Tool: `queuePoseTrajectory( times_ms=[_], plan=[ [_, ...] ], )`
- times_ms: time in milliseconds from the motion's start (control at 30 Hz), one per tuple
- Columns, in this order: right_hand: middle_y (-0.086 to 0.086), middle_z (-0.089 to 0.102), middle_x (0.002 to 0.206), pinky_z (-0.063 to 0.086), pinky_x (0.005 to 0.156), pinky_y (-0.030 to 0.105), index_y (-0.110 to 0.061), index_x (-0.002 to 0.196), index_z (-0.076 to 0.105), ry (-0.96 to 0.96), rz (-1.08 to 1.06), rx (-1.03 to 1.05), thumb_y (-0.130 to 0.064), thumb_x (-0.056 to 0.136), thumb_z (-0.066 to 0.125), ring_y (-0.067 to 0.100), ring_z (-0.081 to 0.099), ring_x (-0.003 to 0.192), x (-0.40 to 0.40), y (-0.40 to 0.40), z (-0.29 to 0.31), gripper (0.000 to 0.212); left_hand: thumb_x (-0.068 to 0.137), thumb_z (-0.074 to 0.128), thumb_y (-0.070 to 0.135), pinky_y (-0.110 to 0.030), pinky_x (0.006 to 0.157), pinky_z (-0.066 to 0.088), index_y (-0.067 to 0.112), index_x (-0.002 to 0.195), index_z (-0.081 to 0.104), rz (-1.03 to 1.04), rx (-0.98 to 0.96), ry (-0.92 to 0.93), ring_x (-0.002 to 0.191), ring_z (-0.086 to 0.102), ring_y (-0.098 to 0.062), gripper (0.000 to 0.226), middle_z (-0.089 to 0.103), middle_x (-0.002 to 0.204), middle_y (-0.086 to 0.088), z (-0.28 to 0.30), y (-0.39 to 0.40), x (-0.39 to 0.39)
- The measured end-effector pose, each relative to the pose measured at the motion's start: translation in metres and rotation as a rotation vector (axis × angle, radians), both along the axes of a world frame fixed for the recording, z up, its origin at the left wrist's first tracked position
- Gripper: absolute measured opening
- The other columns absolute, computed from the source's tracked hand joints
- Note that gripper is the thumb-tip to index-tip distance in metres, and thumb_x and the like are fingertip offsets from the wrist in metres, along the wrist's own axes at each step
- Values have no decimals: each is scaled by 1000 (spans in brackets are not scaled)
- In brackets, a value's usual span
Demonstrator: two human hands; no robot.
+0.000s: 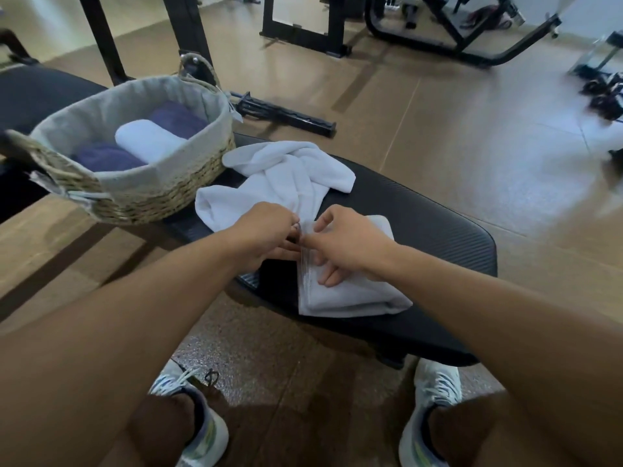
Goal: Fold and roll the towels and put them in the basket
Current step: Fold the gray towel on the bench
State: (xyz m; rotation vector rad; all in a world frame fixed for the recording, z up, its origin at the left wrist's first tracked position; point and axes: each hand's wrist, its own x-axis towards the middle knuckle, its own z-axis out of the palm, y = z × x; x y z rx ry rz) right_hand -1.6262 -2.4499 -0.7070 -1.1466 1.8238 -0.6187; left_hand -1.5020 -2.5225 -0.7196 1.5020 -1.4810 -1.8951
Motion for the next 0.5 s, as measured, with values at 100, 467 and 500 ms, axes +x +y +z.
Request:
queuePoseTrajectory(
  times_ms=[100, 467, 500],
  plan=[
    [12, 73, 81, 65, 63, 41, -17, 108, 52, 13, -21, -10, -28, 96, 64, 27, 75, 58, -4, 2, 2, 20, 103, 52, 10, -33, 71, 63, 6, 100, 61, -15, -54, -31, 81, 73, -26, 10, 69, 98, -16, -2, -1, 0],
    [0, -12, 169, -3, 126, 48, -29, 160, -8, 833, 499, -15, -88, 80, 21, 25, -15, 155, -20, 47, -37, 103, 81, 67, 14, -47, 80, 62, 24, 100, 62, -104, -469, -282, 93, 68, -25, 23, 68, 104, -6, -24, -4, -4],
    [1, -15, 169, -6, 125, 51, -29, 160, -11, 858, 487, -23, -90, 77, 14, 26, -20, 154, -15, 51, -46, 106, 81, 66, 14, -47, 81, 61, 24, 101, 61, -114, -475, -288, 93, 67, -24, 22, 67, 105, -6, -24, -4, -4]
  ],
)
